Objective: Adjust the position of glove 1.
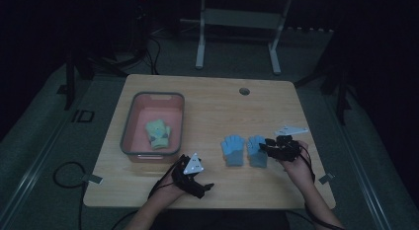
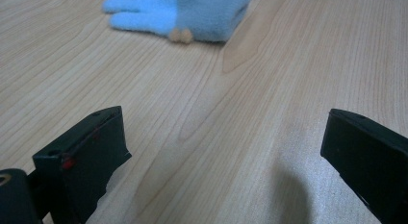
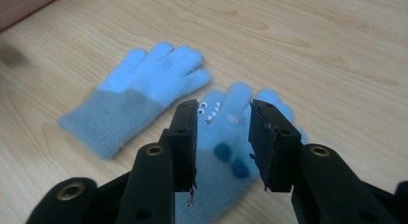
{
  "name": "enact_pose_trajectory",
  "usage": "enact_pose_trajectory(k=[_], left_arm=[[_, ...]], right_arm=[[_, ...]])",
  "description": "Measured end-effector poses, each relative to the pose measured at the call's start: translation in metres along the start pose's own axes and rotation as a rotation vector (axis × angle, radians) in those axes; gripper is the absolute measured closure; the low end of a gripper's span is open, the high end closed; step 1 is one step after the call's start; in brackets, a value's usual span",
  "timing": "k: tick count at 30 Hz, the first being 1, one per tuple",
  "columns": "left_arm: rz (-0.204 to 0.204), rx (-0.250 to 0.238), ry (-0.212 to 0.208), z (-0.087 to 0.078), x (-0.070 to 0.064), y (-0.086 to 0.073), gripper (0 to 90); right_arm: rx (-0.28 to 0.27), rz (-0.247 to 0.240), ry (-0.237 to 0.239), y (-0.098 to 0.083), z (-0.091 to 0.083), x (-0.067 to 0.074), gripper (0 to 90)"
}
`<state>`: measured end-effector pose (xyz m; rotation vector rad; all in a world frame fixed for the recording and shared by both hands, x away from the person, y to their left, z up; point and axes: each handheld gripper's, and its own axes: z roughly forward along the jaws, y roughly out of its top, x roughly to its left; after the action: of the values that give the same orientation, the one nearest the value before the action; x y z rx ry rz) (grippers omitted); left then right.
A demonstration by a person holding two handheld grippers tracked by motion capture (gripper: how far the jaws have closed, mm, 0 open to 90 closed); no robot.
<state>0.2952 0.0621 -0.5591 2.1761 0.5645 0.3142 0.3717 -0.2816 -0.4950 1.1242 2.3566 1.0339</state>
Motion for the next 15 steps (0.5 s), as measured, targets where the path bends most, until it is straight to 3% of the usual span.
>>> enact_pose_trajectory(k=[10, 15], left_arm=[[0.004, 0.002, -0.002, 0.0, 0.0, 0.0, 2.0], [0.001, 0.003, -0.002, 0.0, 0.0, 0.0, 2.0]], right_arm=[[0.026, -0.11, 0.062, -0.01, 0.011, -0.019, 62.5], [0.039, -0.082, 0.079, -0.015, 0.018, -0.021, 61.8]])
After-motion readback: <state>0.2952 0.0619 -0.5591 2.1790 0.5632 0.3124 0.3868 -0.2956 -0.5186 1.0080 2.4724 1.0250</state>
